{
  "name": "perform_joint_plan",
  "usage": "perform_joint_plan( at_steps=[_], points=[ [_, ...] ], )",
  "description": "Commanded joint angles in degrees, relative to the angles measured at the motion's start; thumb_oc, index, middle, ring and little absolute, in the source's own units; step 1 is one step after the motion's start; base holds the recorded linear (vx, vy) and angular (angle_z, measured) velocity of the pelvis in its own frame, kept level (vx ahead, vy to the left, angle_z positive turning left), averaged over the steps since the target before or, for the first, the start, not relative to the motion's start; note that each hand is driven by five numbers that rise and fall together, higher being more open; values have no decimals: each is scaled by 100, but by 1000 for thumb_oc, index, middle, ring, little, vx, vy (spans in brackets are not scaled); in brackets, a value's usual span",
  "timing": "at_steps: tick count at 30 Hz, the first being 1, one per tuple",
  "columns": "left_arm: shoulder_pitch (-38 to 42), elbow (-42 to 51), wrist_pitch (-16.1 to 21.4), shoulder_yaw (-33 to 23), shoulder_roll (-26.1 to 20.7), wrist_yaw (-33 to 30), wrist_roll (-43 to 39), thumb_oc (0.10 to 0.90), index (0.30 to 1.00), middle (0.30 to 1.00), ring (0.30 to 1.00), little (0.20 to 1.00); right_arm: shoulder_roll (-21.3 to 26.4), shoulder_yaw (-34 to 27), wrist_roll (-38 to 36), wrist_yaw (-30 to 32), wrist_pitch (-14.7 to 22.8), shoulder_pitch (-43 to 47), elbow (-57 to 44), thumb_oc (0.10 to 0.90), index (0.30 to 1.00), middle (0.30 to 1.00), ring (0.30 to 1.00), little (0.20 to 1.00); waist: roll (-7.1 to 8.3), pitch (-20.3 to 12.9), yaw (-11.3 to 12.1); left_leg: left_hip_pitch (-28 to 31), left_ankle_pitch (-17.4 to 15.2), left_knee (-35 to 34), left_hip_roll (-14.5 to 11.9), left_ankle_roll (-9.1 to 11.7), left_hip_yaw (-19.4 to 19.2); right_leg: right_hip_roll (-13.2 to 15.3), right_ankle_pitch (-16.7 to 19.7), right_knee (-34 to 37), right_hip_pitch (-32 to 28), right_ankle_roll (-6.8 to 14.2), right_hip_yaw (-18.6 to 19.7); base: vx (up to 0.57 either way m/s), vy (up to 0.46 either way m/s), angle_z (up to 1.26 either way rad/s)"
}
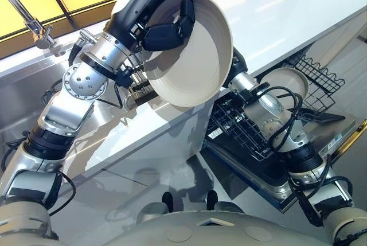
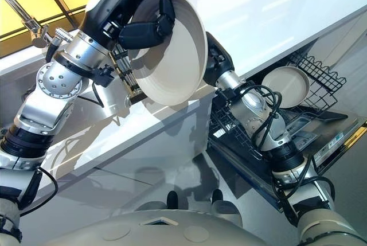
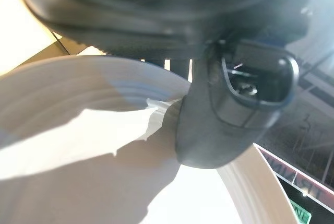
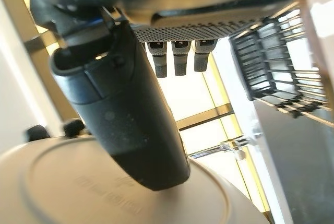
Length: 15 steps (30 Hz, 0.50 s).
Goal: Pick up plates and place into dishwasher.
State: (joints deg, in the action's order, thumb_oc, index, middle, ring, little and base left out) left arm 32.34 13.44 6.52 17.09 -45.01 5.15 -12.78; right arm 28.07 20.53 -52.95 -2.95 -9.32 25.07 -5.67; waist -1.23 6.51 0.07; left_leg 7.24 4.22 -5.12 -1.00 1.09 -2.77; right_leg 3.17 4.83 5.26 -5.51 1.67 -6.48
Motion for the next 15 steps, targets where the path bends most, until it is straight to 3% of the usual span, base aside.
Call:
perform_joint_plan(
  at_steps=[1, 5, 9, 12, 15],
  points=[
    [497, 67, 569, 4, -14, -377, 245, 100, 300, 300, 300, 200, -338, -254, 372, 268, 652, 659, -298, 800, 900, 900, 900, 900, 197, -614, 36, -45, -260, 12, 135, -33, -230, -116, -285, -36, -261, 125, -304, 0, 0, 0],
    [338, -107, 588, -433, -383, -890, 698, 100, 300, 300, 300, 200, 97, -779, 2067, 1120, 1101, 682, -175, 800, 900, 900, 900, 900, 162, -625, 22, -44, -267, 12, 126, -34, -246, -122, -274, -35, -250, 125, -251, 0, 0, 0],
    [-2, -493, 662, -1047, -717, -1587, 1478, 100, 300, 300, 300, 200, 161, -1179, 1293, 770, 1242, 556, -429, 800, 900, 900, 900, 900, 119, -630, 69, -50, -269, 12, 139, -38, -199, -122, -279, -40, -251, 121, -239, 1, 7, -1],
    [-109, -1298, 811, -1483, -1169, -2374, 1765, 100, 300, 300, 300, 200, 237, -1297, 661, 260, 1254, 415, -661, 800, 900, 900, 900, 900, 78, -648, 107, -74, -248, 12, 168, -31, -142, -100, -283, -45, -249, 124, -296, -12, 36, -6],
    [103, -1885, 739, -1472, -1447, -2946, 1817, 100, 300, 300, 300, 200, 250, -1326, 389, 107, 1257, 401, -692, 800, 900, 900, 900, 900, 55, -674, 99, -89, -242, 12, 199, -27, -82, -82, -281, -44, -248, 132, -353, 0, 0, 0]
  ],
)
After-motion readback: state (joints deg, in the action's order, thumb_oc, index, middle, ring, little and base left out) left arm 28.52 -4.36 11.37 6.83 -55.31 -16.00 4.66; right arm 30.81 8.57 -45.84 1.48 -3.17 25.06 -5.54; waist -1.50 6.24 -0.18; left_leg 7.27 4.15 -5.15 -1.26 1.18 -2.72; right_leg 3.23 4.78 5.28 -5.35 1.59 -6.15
